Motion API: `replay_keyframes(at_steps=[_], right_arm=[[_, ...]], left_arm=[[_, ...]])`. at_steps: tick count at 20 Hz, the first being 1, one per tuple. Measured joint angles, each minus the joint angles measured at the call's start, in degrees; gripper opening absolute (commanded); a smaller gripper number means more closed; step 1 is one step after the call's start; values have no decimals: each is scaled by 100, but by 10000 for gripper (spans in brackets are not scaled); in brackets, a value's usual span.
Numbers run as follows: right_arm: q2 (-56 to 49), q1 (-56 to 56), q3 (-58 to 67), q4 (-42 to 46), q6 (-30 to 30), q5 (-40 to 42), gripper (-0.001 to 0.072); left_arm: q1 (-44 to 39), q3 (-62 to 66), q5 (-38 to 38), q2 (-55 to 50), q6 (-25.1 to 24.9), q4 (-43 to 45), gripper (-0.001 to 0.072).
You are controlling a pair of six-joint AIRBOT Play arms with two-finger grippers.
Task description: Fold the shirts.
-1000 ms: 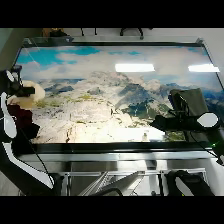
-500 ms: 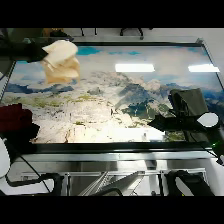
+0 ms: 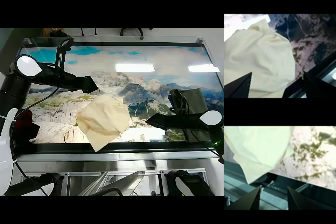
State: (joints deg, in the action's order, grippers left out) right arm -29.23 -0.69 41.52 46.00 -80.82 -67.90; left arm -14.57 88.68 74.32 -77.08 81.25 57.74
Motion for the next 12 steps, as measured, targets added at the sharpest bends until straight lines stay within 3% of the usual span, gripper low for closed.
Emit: replay_keyframes(at_steps=[4,7,12], right_arm=[[-199,-2,354,46,129,-94,365],[-599,-2,439,118,354,-98,365],[-1587,7,479,142,745,22,364]], left_arm=[[649,-411,730,372,181,-13,694],[1130,-1668,957,1032,234,-15,693],[1266,-4522,98,2232,275,-173,693]])
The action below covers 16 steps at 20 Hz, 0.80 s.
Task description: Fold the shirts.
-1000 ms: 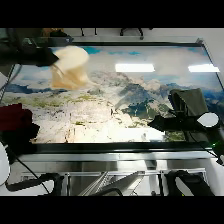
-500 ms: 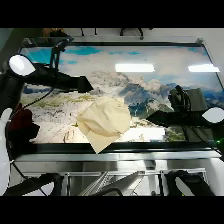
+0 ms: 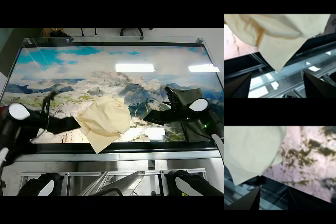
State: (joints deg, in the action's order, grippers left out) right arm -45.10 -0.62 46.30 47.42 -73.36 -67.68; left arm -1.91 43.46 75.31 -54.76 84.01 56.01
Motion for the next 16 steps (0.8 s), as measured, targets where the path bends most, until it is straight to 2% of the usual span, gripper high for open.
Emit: replay_keyframes(at_steps=[4,7,11,16], right_arm=[[-780,39,4,-9,262,269,363],[-1276,245,4,-9,404,505,363],[-1856,743,9,-184,577,942,362],[-2247,1156,20,-903,1047,1342,357]], left_arm=[[-514,-1526,-1165,446,0,-437,693],[-977,-1974,-1895,354,0,-645,693],[-1375,-2144,-2575,-195,-2,-776,693],[-1681,-1604,-2889,-964,-153,-868,691]])
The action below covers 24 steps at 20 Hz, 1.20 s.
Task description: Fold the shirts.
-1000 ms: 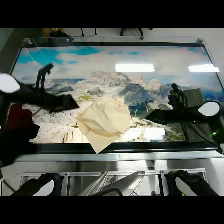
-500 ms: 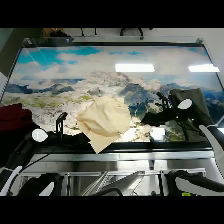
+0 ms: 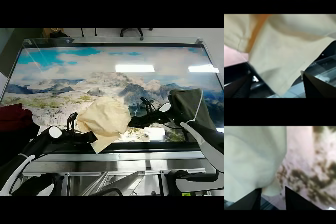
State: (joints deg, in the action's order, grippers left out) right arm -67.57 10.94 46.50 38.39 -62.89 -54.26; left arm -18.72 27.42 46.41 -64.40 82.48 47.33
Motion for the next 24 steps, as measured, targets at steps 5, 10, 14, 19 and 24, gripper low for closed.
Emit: replay_keyframes(at_steps=[5,10,14,19,24], right_arm=[[-109,87,-4,-201,212,240,108],[-61,72,31,-323,345,203,24],[527,-466,719,-400,428,-647,24],[1873,-1690,2767,-1497,911,-1698,24],[2916,-2212,4763,-2013,1123,-1958,24]], left_arm=[[-157,782,61,-756,-157,164,42],[-160,1346,525,-1034,-363,131,13],[332,2028,1075,-409,-404,256,13],[1563,3926,1908,1126,-190,-114,14],[2181,6566,2192,2177,-127,-426,13]])
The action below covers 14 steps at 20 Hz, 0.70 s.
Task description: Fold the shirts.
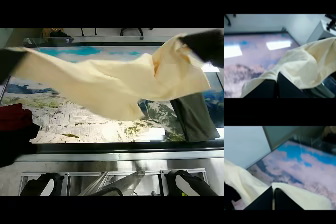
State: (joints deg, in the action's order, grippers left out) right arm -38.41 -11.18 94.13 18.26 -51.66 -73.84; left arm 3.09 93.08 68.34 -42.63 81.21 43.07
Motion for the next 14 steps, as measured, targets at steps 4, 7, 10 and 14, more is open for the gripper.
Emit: replay_keyframes(at_steps=[4,7,10,14], right_arm=[[310,-90,732,-52,57,94,25],[149,-109,800,-13,55,114,25],[-236,-116,492,9,-17,50,25],[-938,-116,-562,72,-66,-7,25]], left_arm=[[118,1388,50,247,20,435,13],[144,1801,144,-22,-46,809,14],[127,1764,249,-691,-164,994,14],[-138,1185,-15,-2068,-654,1080,14]])
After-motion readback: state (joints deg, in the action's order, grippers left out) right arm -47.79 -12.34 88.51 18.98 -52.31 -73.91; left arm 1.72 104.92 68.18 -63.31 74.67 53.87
